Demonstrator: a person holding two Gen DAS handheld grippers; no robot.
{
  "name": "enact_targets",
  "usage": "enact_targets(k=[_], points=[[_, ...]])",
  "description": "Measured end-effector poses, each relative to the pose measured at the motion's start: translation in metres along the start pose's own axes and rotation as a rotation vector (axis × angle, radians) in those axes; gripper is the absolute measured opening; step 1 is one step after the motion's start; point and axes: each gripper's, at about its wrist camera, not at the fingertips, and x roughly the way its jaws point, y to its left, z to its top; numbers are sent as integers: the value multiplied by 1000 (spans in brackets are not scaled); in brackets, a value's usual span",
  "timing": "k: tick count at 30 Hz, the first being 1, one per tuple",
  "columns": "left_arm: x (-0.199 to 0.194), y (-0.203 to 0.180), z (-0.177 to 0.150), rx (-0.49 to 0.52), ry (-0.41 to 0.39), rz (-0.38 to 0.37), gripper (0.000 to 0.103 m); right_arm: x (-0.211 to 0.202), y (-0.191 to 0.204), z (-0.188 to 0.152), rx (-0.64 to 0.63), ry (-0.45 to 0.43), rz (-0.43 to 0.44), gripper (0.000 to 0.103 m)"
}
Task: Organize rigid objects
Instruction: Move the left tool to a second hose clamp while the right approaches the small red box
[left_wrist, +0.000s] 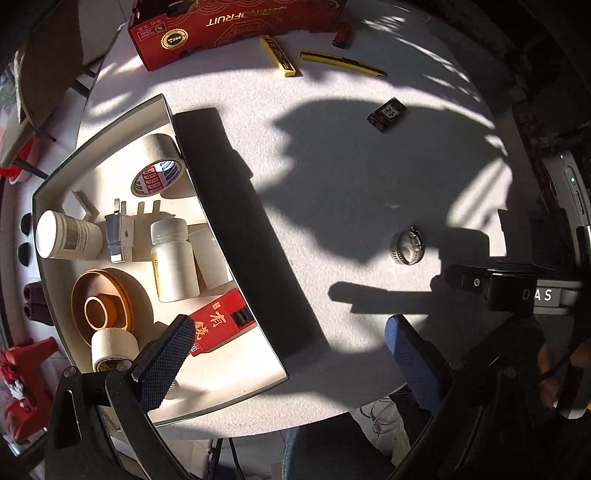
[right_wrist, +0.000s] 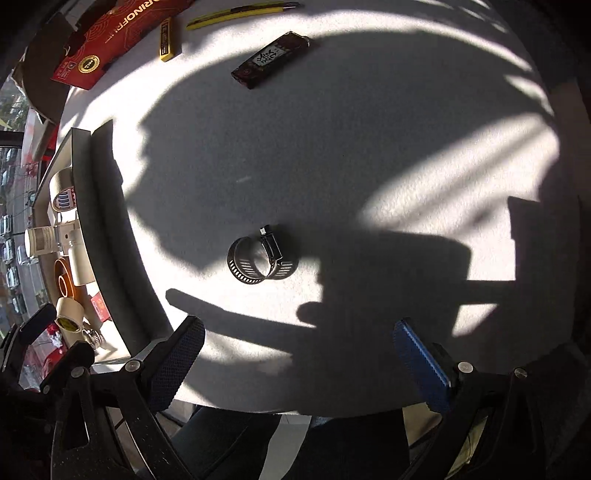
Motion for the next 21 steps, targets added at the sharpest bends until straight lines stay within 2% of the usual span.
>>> enact_targets(k=[7, 13, 16, 18, 21], points=[[34, -70, 18, 130, 37, 22, 103, -4, -52, -10, 100, -20, 0, 103], [68, -106, 32, 83, 39, 44, 103, -2, -98, -18, 211, 3, 27, 103], [82, -112, 42, 26, 45, 46, 103, -11, -111, -16, 195, -34, 21, 103], [92, -116, 46, 17, 42, 78, 103, -17, -116, -11, 171, -41, 6, 103], [105, -115, 48, 29, 41, 168, 103, -21, -104, 5, 150, -47, 11, 103]])
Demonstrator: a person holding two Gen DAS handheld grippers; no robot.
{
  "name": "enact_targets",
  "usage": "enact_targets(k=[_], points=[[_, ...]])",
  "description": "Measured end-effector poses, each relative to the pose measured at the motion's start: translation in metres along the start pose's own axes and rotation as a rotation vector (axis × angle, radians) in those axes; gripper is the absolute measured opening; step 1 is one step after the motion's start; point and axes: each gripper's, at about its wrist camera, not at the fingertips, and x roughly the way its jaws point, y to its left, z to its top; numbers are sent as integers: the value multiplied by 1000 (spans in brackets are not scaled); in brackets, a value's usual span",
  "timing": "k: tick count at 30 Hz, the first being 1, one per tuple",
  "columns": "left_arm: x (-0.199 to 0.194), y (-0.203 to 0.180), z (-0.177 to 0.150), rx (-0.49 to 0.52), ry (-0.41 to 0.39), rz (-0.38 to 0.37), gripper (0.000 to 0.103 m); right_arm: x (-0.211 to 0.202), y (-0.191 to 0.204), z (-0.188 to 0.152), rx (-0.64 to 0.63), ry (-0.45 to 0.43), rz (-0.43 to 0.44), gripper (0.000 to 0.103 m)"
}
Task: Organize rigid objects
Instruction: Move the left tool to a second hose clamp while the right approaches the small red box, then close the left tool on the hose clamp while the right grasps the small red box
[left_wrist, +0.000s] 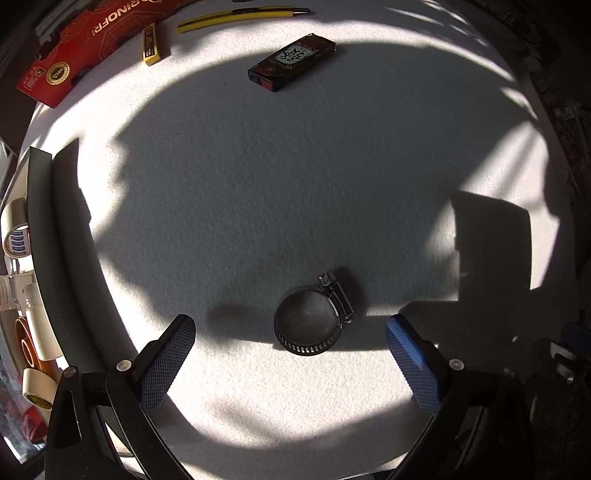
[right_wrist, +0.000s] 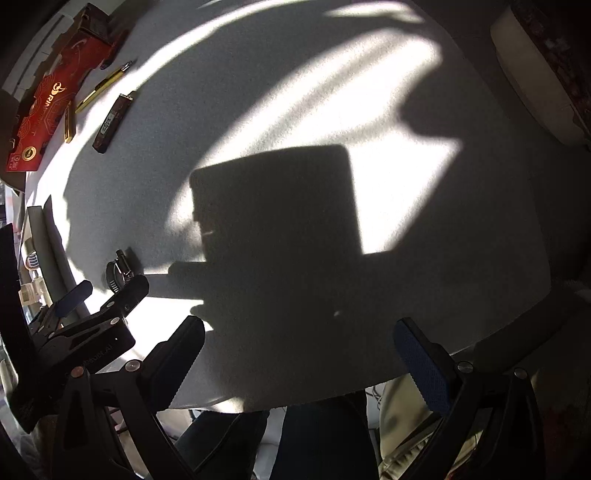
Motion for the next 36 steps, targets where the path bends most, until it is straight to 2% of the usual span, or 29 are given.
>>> enact_targets(k=[4, 6, 9, 13, 18, 21, 29, 34, 35, 36], points=[[-2, 28, -5, -51, -62, 61, 103, -7, 25, 24, -74, -31, 13, 103], [-3, 48, -6, -112, -81, 102, 103, -12, 46, 40, -150, -60, 10, 103], [0, 70, -5, -202, -53, 48, 103, -15, 88, 65, -290, -104, -6, 103], [-1, 61, -4, -209, -69, 68, 103, -6, 132, 95, -441, -155, -16, 103], [3, 61, -6, -284, -43, 13, 103, 16, 185, 124, -578, -173, -43, 103], [6, 65, -6, -321, -34, -28, 103, 37, 202, 132, -641, -159, -73, 103], [11, 68, -4, -345, -48, -29, 103, 69, 235, 152, -759, -128, -124, 103], [11, 73, 0, -379, -38, -28, 103, 73, 244, 151, -793, -144, -140, 102], [11, 76, 0, -379, -27, -31, 103, 79, 260, 149, -793, -143, -145, 102], [11, 77, 2, -378, -13, -33, 103, 75, 252, 143, -795, -142, -145, 100]])
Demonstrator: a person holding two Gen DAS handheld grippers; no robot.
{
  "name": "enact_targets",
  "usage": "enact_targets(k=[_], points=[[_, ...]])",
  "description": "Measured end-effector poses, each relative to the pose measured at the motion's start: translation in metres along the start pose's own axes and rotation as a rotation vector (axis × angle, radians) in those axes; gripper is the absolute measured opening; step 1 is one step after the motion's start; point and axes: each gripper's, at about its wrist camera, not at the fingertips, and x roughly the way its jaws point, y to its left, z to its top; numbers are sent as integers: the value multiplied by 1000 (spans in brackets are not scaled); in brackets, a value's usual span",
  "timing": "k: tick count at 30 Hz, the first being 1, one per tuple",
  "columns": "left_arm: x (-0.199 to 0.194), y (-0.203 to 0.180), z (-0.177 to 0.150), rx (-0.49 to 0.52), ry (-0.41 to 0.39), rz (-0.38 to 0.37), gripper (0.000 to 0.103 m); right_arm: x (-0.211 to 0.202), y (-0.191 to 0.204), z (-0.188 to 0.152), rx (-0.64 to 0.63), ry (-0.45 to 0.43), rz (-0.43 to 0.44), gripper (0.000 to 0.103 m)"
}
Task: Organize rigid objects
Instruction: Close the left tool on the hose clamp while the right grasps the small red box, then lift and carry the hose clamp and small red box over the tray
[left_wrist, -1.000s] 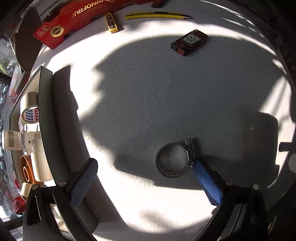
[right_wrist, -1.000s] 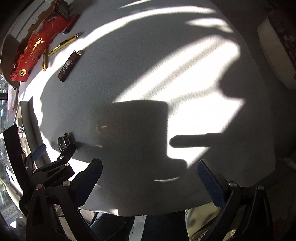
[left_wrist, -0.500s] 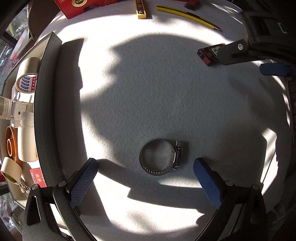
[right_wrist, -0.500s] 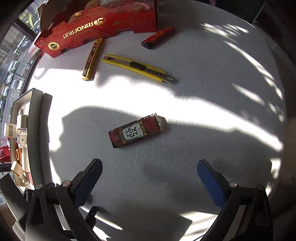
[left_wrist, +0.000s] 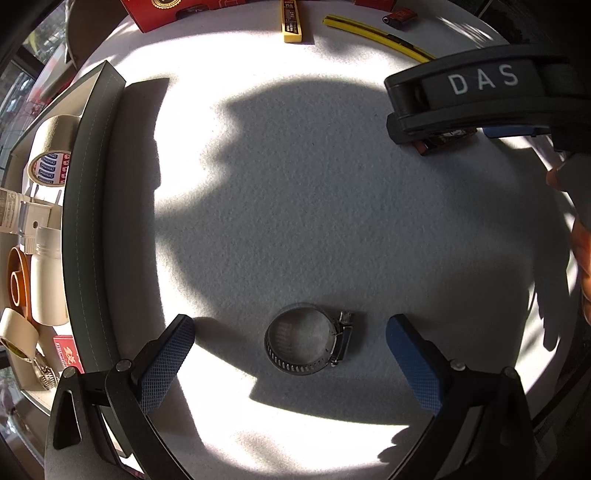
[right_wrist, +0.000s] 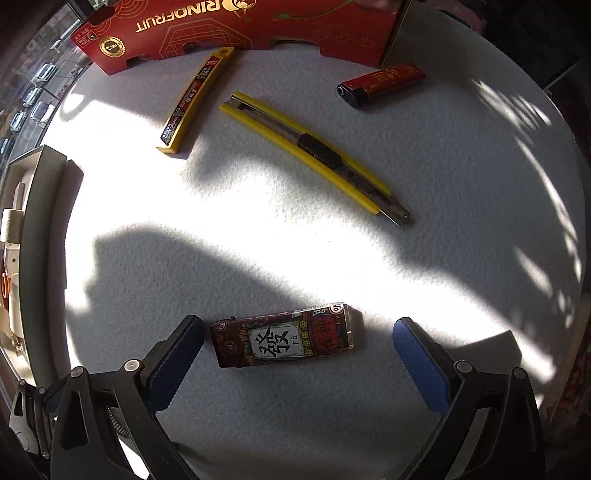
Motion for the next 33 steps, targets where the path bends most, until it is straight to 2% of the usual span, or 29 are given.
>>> enact_targets(k=[2, 4, 6, 9, 11, 13, 18, 24, 33], points=[[2, -1, 5, 1, 24, 1, 103, -6, -3, -4, -8, 1, 0, 93], [1, 0, 10, 6, 34, -1, 102, -16, -1, -12, -16, -4, -2, 74], [-1, -1, 11, 20, 36, -3, 98, -17, 1, -13, -10, 13, -4, 71], [-8, -9, 7, 70, 26, -3, 81, -16, -2, -18, 28, 31, -3, 71], [-13, -12, 7, 95, 27, -5, 59, -18, -6, -23, 66, 38, 5, 71], [-16, -12, 6, 113, 30, -7, 44, -22, -12, -32, 103, 37, 21, 71], [-20, -6, 0, 150, 64, -42, 44, -37, -19, -55, 159, 24, 35, 71], [-37, -1, -11, 238, 65, -70, 44, -53, -22, -100, 255, 36, 71, 71], [-60, 9, -13, 343, 85, -109, 44, -70, -5, -167, 330, 73, 74, 71]])
